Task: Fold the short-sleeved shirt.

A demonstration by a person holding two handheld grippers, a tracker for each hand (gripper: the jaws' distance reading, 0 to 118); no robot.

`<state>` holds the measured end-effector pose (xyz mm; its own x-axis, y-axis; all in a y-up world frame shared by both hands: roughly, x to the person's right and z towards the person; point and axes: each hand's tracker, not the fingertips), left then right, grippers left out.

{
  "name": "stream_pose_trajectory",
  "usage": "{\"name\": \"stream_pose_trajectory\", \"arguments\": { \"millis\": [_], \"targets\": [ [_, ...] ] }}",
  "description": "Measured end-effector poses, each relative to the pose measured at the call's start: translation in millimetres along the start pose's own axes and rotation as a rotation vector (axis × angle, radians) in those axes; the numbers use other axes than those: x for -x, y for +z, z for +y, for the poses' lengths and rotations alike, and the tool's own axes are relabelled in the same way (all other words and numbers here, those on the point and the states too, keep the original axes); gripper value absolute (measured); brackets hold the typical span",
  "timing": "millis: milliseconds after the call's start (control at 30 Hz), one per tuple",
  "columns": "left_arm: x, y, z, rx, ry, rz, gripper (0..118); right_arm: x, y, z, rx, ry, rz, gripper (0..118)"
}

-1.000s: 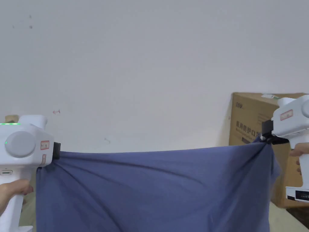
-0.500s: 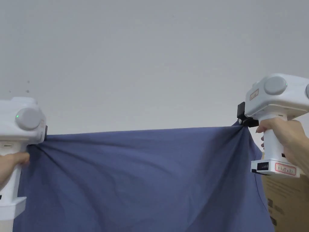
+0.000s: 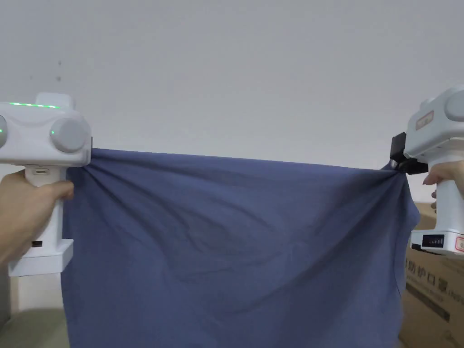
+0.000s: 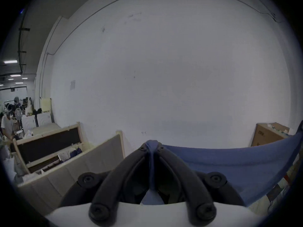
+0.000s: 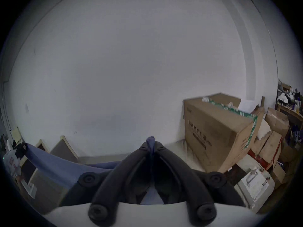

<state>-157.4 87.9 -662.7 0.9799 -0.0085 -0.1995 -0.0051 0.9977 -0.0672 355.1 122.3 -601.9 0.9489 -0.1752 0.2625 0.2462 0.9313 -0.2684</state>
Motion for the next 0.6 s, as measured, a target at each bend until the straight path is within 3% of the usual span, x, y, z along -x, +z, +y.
{"name": "stream_pose_trajectory", "arguments": {
  "millis": [200, 400, 600],
  "targets": [
    [-25.4, -60.7, -168.3, 0.281, -0.122, -0.015, 4, -19.0, -106.9, -126.0, 0.257, 0.018, -0.053, 2],
    [-37.5, -106.3, -354.4, 0.607, -0.148, 0.003, 4, -43.2, -199.0, -278.1, 0.521, 0.047, -0.105, 2],
    [-35.2, -99.7, -462.8, 0.799, -0.209, 0.001, 4, -75.1, -227.5, -394.5, 0.733, 0.018, -0.173, 2]
  ]
}}
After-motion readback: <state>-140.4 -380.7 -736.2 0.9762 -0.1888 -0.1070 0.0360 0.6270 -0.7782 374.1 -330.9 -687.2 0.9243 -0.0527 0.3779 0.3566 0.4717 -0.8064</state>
